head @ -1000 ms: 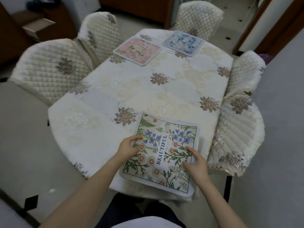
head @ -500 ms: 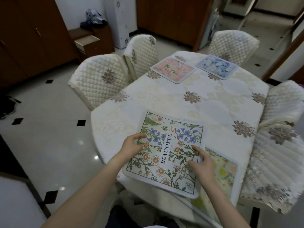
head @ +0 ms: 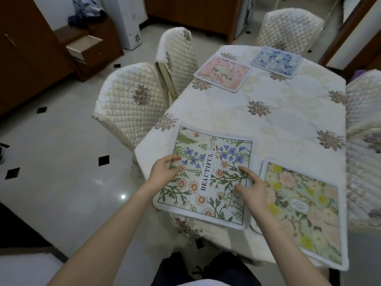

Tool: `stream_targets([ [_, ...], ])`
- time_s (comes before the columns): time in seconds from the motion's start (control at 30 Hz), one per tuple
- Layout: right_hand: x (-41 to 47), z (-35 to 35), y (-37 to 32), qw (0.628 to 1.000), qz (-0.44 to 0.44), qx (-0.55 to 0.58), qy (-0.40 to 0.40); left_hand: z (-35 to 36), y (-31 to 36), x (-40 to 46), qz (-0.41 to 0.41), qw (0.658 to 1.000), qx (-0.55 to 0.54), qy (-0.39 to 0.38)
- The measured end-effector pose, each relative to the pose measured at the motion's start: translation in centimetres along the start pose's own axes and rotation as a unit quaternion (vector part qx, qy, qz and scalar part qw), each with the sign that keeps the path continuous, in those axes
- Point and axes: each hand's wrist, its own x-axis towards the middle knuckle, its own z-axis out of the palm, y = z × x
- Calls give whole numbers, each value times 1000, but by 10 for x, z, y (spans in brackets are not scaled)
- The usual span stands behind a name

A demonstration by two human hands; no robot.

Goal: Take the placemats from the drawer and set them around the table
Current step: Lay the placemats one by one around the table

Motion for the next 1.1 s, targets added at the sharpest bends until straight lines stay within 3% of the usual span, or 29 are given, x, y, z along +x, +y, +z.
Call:
stream_targets([
  [0.57, 62, 42, -22, 998, 46, -18, 26, -18, 12, 85, -14, 999, 14, -39],
  [0.9, 121, 121, -45, 992, 82, 7, 99, -71, 17, 210, 19, 990, 61, -128],
  [1.1, 167, 169, -60, 985, 114, -8, 129, -92, 11, 279, 51, 985, 99, -132],
])
